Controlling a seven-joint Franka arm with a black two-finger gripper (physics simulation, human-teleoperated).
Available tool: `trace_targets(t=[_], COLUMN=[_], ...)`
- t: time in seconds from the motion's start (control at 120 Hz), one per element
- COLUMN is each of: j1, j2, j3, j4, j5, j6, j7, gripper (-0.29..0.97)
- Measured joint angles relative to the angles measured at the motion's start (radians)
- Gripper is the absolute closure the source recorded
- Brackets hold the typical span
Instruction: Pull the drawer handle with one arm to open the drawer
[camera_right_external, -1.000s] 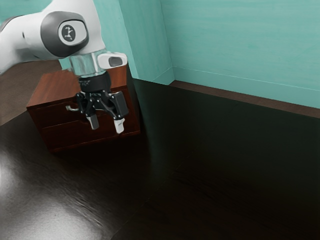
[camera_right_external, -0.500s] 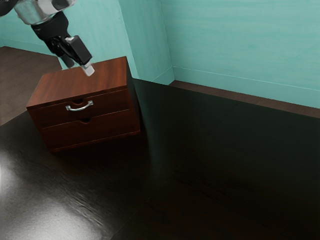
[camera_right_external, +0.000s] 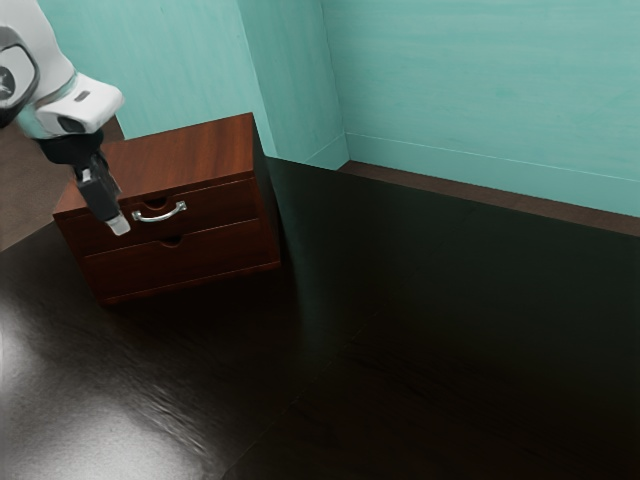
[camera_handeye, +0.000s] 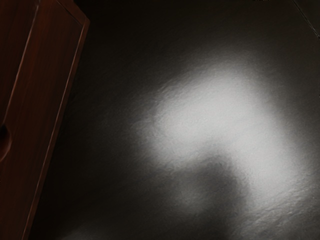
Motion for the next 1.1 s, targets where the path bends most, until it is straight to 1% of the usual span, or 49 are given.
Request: trace_targets(t=[0.092,0.317,0.575,0.817,0.908,1.1], j1=[-0.013,0.017,0.035,0.045,0.048,0.034], j2=[-0.010,-0.022,0.011,0.063,0.085,0.163], j3=[-0.007,0.002,0.005,0.008,0.012,0.055], j4=[-0.022,-0.091,-0.116,-0.112,-0.077,0.000], j5=[0.000,0.025,0.018,0.003,0.003,-0.015], j6=[0.046,0.097,0.137,0.196,0.212,0.224], j7=[0.102,0.308,0.484,0.582,0.595,0.598], gripper=[0.00,0.00,0.00,0.00,0.00,0.00])
